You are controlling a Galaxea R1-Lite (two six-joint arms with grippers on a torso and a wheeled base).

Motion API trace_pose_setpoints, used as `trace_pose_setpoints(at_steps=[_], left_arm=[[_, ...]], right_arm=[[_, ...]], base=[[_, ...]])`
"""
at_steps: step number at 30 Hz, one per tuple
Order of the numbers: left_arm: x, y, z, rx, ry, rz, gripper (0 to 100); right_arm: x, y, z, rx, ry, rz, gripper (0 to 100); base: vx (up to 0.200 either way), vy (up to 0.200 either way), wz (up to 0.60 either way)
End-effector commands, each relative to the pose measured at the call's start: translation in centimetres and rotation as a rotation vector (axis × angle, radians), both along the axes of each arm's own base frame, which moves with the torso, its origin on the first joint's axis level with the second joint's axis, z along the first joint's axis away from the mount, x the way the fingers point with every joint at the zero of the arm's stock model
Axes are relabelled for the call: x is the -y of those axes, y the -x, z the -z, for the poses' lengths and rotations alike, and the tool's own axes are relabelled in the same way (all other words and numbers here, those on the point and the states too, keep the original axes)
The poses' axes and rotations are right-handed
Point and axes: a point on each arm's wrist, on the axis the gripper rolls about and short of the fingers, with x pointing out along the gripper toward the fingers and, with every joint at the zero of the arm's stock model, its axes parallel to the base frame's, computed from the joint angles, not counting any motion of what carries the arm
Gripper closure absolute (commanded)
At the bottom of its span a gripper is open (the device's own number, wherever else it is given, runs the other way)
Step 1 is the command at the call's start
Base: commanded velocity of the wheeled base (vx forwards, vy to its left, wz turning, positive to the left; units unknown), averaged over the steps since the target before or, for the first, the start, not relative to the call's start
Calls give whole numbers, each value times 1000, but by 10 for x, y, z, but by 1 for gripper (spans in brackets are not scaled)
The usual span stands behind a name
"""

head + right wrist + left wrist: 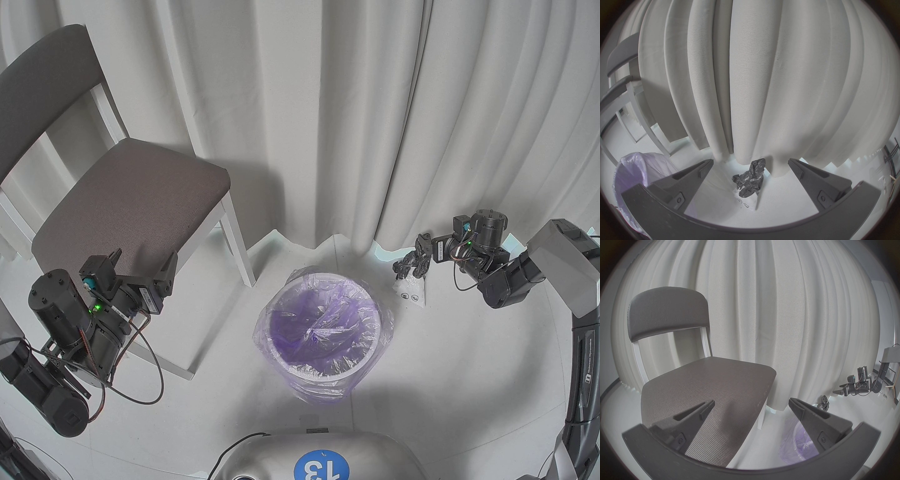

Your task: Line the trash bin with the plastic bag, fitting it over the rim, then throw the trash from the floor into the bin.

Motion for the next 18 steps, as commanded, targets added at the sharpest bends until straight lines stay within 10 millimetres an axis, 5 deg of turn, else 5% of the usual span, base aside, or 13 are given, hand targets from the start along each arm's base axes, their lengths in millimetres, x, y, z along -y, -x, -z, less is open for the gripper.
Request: trace_pose_setpoints(at_steps=[1, 13, 18], left_arm=[[-2, 3, -4, 23, 6, -4, 0], [-12, 0, 2, 0, -6, -56, 0], [-34, -1, 4, -15, -15, -140, 0]], right_arm=[[3, 2, 6, -54, 18, 16, 0], [4, -12, 26, -129, 32, 45, 0], [-9, -30, 46, -126, 26, 60, 0]], base=[[0, 0, 0], [0, 0, 0], [0, 0, 0]])
